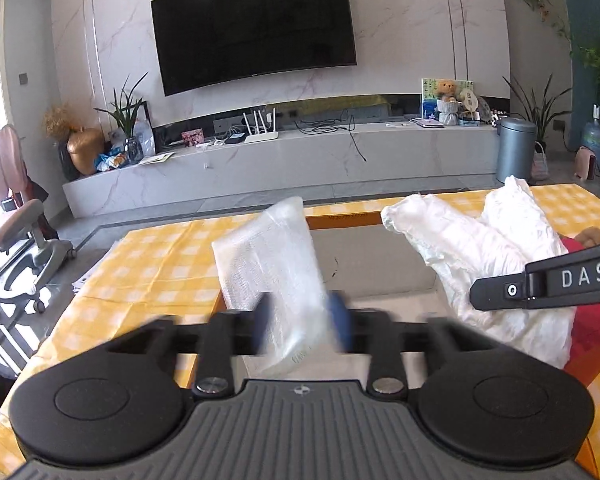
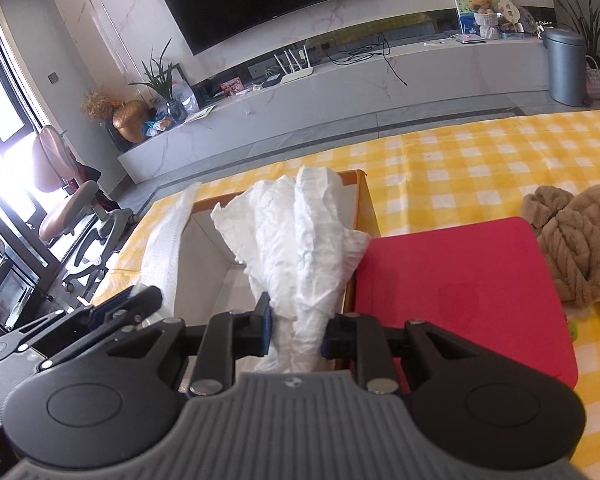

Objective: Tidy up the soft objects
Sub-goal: 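Open the left tool to release the plastic bag while the right holds tissues above the box, then lower the white tissues into the box and open the right tool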

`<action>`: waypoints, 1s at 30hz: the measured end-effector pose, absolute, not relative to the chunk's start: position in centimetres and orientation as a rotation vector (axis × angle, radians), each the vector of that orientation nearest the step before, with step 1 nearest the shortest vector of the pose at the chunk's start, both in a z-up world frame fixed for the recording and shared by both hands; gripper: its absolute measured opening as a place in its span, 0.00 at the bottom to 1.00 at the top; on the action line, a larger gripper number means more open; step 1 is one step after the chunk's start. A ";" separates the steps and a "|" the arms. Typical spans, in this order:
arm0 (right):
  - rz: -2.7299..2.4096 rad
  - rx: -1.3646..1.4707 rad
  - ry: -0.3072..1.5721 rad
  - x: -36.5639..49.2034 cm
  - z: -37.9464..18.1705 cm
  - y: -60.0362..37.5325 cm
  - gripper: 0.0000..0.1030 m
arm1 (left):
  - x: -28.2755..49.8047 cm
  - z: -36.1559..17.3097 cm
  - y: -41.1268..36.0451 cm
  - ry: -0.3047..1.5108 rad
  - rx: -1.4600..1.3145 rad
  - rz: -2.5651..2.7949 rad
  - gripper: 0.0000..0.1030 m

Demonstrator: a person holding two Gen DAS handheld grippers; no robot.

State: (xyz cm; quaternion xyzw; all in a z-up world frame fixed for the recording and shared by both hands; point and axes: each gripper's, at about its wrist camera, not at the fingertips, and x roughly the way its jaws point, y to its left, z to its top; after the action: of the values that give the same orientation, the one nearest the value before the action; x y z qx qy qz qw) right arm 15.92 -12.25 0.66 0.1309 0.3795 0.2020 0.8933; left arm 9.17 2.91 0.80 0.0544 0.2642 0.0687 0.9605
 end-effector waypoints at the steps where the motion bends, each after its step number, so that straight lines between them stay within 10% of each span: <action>1: 0.419 0.272 0.788 15.9 0.6 -12.4 0.20 | 8.6 0.9 2.8 0.514 0.125 0.125 0.85; 30: 0.367 -0.078 0.712 14.9 -0.3 -9.3 0.22 | 7.2 3.1 7.4 0.476 -0.199 0.139 0.90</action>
State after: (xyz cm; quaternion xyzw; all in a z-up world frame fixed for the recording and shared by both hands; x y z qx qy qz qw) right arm 14.91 -9.32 -0.29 -0.0380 0.3463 0.1787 0.9202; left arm 7.24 7.39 3.11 -0.0985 0.2353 0.0687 0.9645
